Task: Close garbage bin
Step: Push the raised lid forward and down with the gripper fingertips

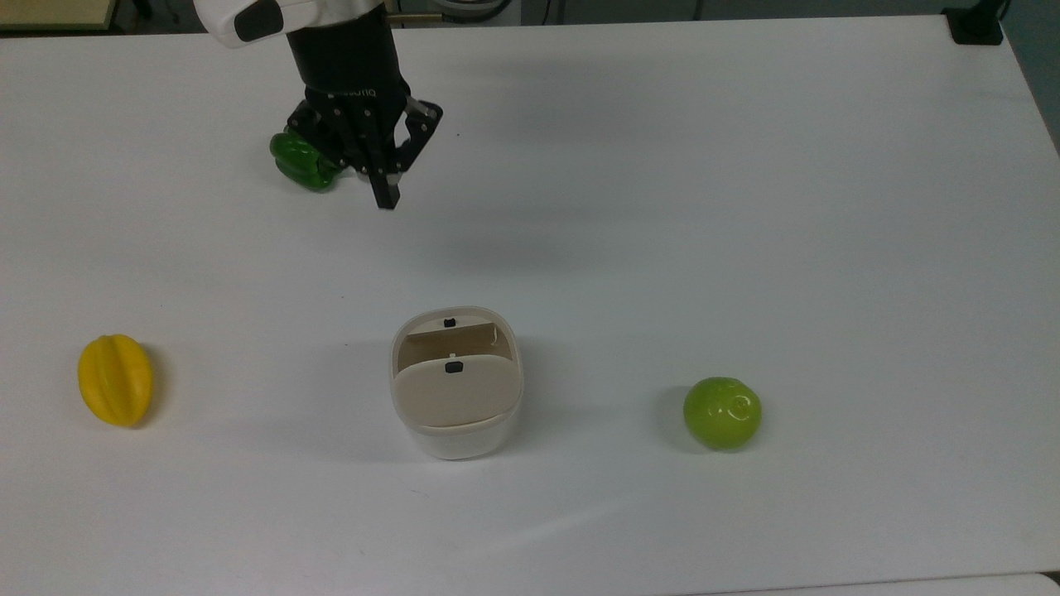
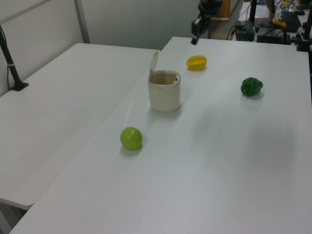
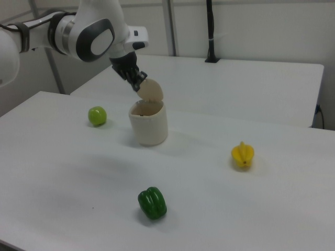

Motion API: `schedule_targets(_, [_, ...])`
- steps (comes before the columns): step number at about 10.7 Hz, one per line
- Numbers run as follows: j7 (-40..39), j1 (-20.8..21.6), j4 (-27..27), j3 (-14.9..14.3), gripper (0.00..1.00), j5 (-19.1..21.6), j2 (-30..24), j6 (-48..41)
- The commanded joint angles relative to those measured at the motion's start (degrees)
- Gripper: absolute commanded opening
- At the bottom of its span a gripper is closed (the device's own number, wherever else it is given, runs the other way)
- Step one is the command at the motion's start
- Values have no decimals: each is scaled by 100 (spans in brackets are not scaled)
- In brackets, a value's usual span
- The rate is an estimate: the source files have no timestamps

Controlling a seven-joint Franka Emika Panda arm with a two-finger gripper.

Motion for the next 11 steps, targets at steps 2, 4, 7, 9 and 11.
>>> schedule_targets(2, [106,353,160,-30,0,71,504,1826])
schedule_targets(4, [89,554,241,-30,0,-7,900,2948])
schedule_targets(7, [53,635,250,-48,0,-174,1017,3553])
schedule_targets(9, [36,635,250,-39,0,-455,1078,3789])
schedule_targets(11, [27,670,363,-39,0,-657,1305,3887])
